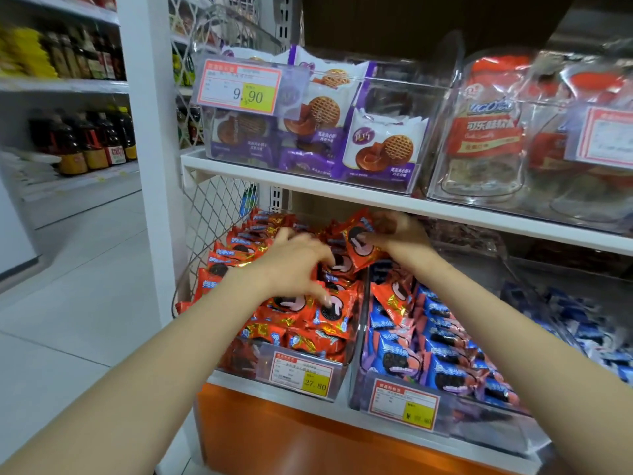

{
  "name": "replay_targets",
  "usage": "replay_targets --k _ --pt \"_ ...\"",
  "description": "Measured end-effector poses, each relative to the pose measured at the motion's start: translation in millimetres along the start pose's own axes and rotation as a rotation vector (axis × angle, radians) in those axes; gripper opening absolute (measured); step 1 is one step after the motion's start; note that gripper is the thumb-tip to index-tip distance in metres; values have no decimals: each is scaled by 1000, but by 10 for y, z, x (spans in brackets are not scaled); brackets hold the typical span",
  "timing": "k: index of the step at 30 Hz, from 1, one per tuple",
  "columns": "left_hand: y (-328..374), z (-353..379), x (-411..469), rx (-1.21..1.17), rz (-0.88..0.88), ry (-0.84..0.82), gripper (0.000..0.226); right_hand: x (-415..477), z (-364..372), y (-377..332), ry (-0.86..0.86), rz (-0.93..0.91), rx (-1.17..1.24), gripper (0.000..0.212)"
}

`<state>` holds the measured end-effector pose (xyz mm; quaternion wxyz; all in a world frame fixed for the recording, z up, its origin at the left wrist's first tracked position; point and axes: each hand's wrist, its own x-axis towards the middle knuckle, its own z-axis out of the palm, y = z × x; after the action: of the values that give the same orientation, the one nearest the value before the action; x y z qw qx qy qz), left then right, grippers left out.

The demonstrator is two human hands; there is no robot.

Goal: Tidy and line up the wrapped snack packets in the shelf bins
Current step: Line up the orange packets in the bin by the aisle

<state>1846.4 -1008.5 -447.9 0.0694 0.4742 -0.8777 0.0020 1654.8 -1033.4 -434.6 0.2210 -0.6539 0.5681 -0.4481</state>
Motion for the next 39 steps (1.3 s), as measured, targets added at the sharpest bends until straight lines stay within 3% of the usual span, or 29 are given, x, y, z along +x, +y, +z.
replay_targets --k 3,7,10,13,15,19,21,22,24,28,30,34,39 --pt "182 84 80 108 3 -257 82 -1 -23 38 -15 12 20 35" --pt "192 163 172 98 -5 -304 85 -25 -43 75 -61 22 8 37" --pt "148 161 203 -5 27 -174 81 -9 -96 85 -42 42 30 21" --pt "82 54 174 -160 -22 12 78 29 -153 80 56 68 39 33" --pt "-6 -18 124 -303 -77 124 76 48 -174 46 109 52 73 23" --pt "-222 -59 -34 -619 -161 276 72 57 -104 13 56 138 46 31" --pt "-316 -62 -87 -743 -226 349 72 42 -42 37 33 108 37 22" --pt "-353 -62 -103 -809 -259 388 73 26 -16 42 5 93 37 22" --pt "-391 -43 -122 -939 -319 444 73 4 55 46 -117 62 -120 48" --pt "-421 82 -142 -1004 -417 482 84 16 276 -18 -397 -124 -665 42" --pt "-461 139 -137 -970 -444 490 75 15 369 -55 -504 -111 -809 45" --pt "-523 155 -125 -969 -462 519 66 69 427 -57 -631 -91 -827 50" --pt "-528 136 -169 -973 -446 503 79 120 403 -54 -764 -74 -827 42"
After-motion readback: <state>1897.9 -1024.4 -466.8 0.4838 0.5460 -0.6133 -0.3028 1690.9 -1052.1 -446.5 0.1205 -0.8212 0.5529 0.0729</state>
